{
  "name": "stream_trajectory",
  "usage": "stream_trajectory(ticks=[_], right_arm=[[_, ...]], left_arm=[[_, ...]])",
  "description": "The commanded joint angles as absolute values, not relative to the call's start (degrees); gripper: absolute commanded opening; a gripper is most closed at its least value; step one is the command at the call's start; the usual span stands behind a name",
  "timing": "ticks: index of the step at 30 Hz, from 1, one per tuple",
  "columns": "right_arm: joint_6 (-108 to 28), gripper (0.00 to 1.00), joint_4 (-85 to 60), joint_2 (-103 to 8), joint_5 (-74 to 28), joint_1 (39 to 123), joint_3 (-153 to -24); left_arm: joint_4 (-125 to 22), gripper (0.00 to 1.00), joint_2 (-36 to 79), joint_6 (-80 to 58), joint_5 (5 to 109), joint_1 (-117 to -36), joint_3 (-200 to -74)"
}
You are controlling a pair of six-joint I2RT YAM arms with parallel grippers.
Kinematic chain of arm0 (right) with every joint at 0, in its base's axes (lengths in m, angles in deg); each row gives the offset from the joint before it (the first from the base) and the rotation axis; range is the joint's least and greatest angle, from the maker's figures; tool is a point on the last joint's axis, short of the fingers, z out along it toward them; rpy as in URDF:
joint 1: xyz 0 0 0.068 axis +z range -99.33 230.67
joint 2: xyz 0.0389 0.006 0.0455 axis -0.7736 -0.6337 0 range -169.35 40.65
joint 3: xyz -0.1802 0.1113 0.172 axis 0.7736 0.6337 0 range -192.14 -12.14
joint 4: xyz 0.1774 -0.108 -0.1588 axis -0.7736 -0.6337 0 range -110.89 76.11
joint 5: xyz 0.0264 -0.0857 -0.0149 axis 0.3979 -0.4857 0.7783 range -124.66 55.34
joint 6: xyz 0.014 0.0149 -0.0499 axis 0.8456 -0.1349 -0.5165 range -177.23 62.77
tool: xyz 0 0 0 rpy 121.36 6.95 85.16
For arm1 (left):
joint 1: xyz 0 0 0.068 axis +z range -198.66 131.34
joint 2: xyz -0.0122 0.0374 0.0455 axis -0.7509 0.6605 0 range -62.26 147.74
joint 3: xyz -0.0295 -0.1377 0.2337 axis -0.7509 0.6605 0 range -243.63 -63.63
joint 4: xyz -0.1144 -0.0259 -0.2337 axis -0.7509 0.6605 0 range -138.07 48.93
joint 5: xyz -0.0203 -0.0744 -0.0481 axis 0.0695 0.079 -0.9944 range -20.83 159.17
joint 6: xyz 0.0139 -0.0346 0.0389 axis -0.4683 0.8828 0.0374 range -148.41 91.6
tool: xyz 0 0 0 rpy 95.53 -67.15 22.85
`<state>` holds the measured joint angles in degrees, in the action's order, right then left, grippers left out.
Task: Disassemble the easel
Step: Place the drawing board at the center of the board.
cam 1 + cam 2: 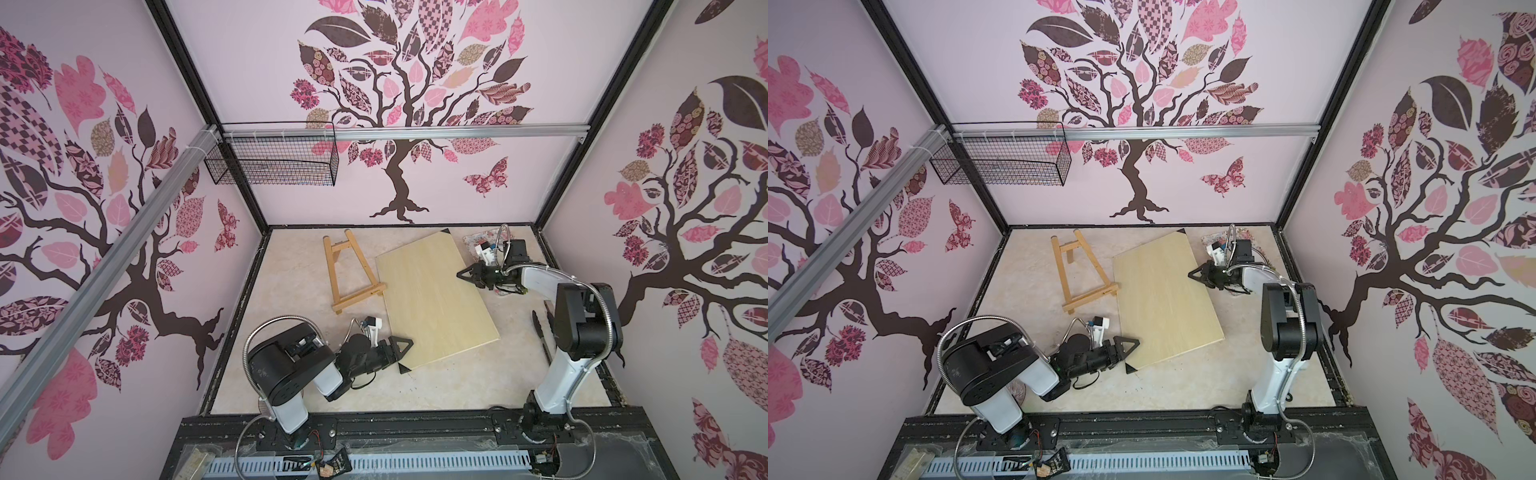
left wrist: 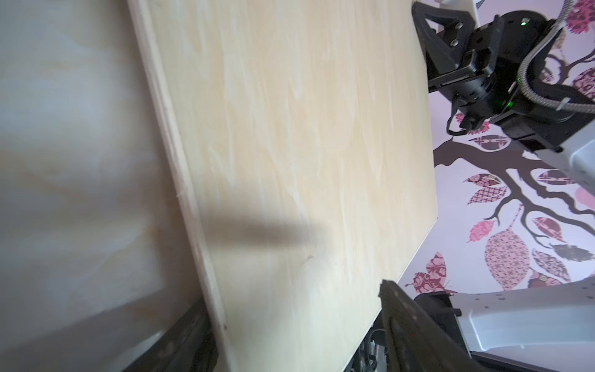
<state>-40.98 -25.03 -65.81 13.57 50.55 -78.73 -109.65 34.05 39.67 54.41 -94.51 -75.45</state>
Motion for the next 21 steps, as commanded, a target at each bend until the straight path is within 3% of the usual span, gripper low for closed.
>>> stream_trajectory(ticks=[1, 8, 17, 21], right_arm=[[-46.4, 0.21, -33.1, -69.2, -7.3, 50.9, -77.4], [-46.5, 0.27, -33.1, -69.0, -8.0, 50.9, -77.3], [-46.5, 0.35, -34.1, -66.8, -9.8, 50.9, -76.7], [-46.5, 0.44, -35.6, -64.7, -12.2, 51.1, -76.6]], left_arm=[[-78.3, 0.79, 29.7, 32.6, 59.5, -94.2, -76.7], [-42.8, 0.81, 15.4, 21.4, 68.1, -94.6, -88.1], [-33.6, 0.81, 10.0, 17.1, 71.0, -94.9, -92.7], [-28.0, 0.81, 7.4, 14.5, 72.8, -94.9, -96.1]])
